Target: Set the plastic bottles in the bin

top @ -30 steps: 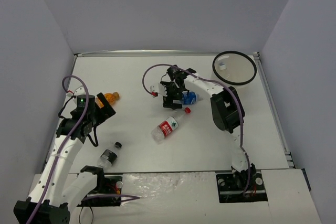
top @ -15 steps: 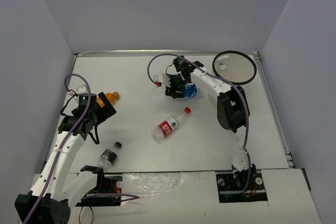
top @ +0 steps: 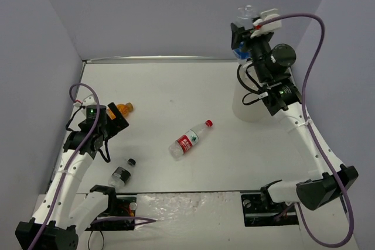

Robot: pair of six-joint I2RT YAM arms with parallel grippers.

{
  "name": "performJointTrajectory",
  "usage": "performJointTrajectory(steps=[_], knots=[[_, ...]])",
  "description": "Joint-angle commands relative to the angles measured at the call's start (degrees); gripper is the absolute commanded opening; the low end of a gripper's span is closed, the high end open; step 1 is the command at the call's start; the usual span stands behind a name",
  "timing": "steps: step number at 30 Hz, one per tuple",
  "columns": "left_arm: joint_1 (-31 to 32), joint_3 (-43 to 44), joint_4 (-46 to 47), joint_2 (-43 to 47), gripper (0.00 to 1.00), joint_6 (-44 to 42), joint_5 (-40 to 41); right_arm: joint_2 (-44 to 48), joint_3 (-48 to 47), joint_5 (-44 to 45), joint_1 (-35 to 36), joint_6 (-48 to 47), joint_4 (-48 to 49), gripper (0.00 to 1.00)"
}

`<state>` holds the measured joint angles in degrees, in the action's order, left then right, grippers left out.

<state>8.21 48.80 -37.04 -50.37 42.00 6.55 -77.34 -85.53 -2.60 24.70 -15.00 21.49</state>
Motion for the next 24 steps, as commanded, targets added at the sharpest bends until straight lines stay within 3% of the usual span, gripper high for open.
performJointTrajectory(steps=[1,4,11,14,18,21,24], knots=[[0.2,1.0,3.2,0.4,0.97,-0.4,2.3,0.3,5.9,15.8,-5.3,10.7,14.2,0.28],[0.2,1.5,3.6,-0.3,0.97,-0.4,2.6,-0.1,8.3,16.6,-9.6,16.1,17.5,0.3],[0.2,2.5,2.2,-1.7,0.97,-0.6,3.5,-3.1,14.7,8.9,-19.3,28.9,24.2,0.35],[0.2,1.9,1.7,-1.4,0.97,-0.2,4.3,-1.1,20.8,9.7,-19.3,27.6,28.6,0.45],[0.2,1.5,2.4,-1.1,0.97,-0.3,3.7,0.3,23.6,13.7,-19.3,23.6,27.2,0.63],[0.2,2.1,1.5,-1.2,0.97,-0.3,4.1,0.1,22.6,14.8,-19.3,20.9,24.1,0.94],[0.2,2.3,1.0,-0.8,0.97,0.0,4.6,1.1,21.0,14.1,-19.2,19.8,21.1,1.0]])
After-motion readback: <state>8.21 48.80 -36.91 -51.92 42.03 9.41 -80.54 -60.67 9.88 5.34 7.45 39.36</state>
